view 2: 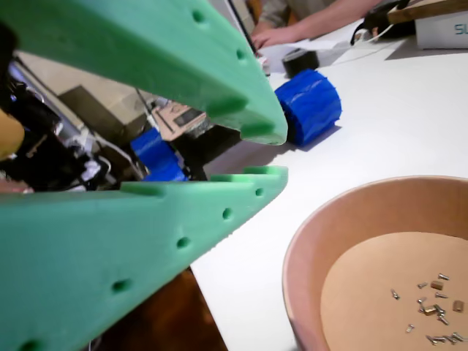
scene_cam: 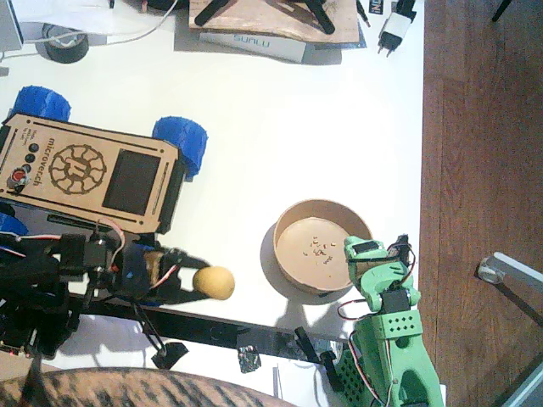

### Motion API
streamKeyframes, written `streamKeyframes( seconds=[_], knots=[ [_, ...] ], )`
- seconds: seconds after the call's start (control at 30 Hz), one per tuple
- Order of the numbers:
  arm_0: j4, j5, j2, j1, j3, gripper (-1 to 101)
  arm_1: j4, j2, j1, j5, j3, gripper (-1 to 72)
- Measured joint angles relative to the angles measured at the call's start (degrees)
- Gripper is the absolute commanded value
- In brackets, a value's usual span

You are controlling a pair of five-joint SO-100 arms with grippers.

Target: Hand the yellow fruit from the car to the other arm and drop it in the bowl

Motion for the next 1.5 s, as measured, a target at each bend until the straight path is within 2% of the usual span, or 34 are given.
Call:
streamKeyframes(
  seconds=[0.2, 0.27, 0.53, 0.8, 1.0, 1.2, 1.33, 1.5],
  knots=[
    [-14.4, -3.2, 0.2, 1.4, 8.9, 0, 0.0, 0.0, -6.1, -8.6, -1.1, 0.1],
    [-16.2, -3.3, 0.2, 1.5, 9.1, 0, 1.1, 0.0, -10.3, -12.1, -2.7, 0.0],
    [-16.9, -3.4, 0.2, 1.5, 9.4, 0, 11.4, 2.0, -29.7, -27.6, -13.2, -0.1],
    [-16.9, -3.4, 0.3, 1.5, 9.4, 0, 13.7, 9.1, -41.5, -43.5, -14.9, -0.1],
    [-16.9, -3.4, 0.3, 1.5, 9.4, 0, 13.8, 10.1, -50.2, -53.0, -11.0, -0.1],
    [-16.9, -3.4, 0.3, 1.5, 9.4, 0, 13.5, 10.0, -59.9, -56.4, -6.9, -0.1],
    [-17.1, -3.4, 0.3, 1.5, 9.4, 0, 10.3, 9.1, -65.9, -56.5, -6.5, -0.1],
    [-17.6, -3.4, 0.3, 1.5, 9.4, 0, 5.4, 7.6, -67.7, -57.0, -6.5, 0.0]
  ],
)
